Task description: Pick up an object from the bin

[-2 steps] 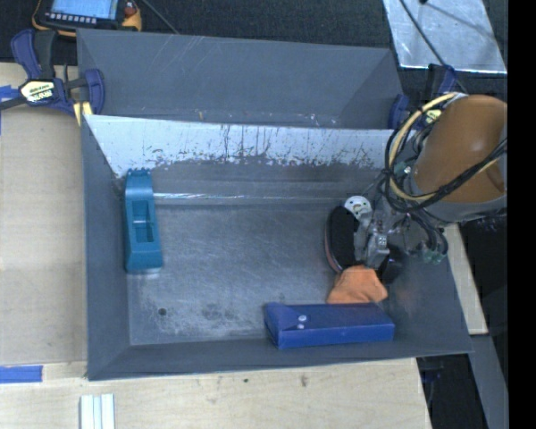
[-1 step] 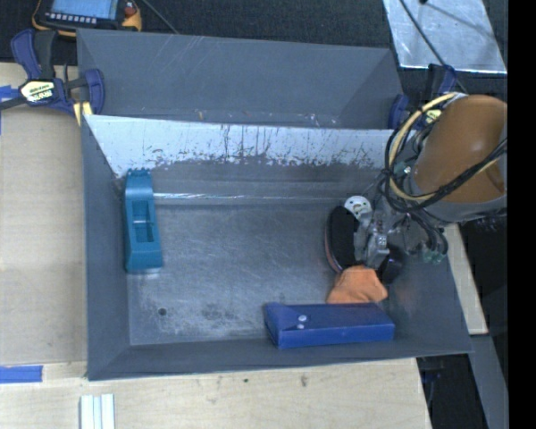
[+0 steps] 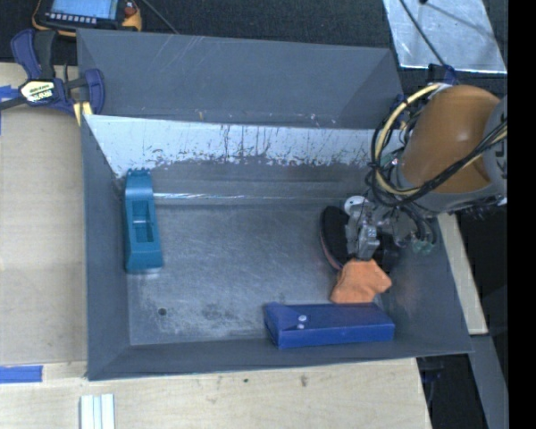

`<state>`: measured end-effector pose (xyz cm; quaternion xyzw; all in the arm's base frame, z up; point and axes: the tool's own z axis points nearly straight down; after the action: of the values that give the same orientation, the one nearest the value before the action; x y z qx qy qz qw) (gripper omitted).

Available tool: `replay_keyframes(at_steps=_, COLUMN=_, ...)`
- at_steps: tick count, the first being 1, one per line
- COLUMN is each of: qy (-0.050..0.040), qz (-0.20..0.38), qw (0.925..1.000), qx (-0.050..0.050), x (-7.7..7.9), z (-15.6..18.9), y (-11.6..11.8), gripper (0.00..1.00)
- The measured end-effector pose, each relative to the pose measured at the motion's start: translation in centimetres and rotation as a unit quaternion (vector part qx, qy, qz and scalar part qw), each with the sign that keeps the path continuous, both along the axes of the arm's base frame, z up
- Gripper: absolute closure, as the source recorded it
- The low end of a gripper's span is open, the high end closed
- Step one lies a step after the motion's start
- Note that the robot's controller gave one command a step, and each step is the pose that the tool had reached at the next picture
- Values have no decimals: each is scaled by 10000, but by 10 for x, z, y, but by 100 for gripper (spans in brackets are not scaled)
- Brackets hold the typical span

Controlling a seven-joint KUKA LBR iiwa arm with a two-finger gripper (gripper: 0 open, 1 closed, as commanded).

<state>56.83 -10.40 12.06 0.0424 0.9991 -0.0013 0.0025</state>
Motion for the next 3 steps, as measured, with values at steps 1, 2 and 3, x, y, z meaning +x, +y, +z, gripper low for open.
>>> replay_keyframes(at_steps=1, qy=6, qz=225, qw=9997, qx=3, x=27, z=3, y=4, gripper=100)
replay_keyframes(at_steps=2, qy=8, qz=208, qw=9998, qx=9, x=-14, z=23, y=-11, gripper=0)
replay_keyframes(at_steps=3, qy=9, qz=209, qw=9998, qx=10, x=-14, z=23, y=-11, gripper=0)
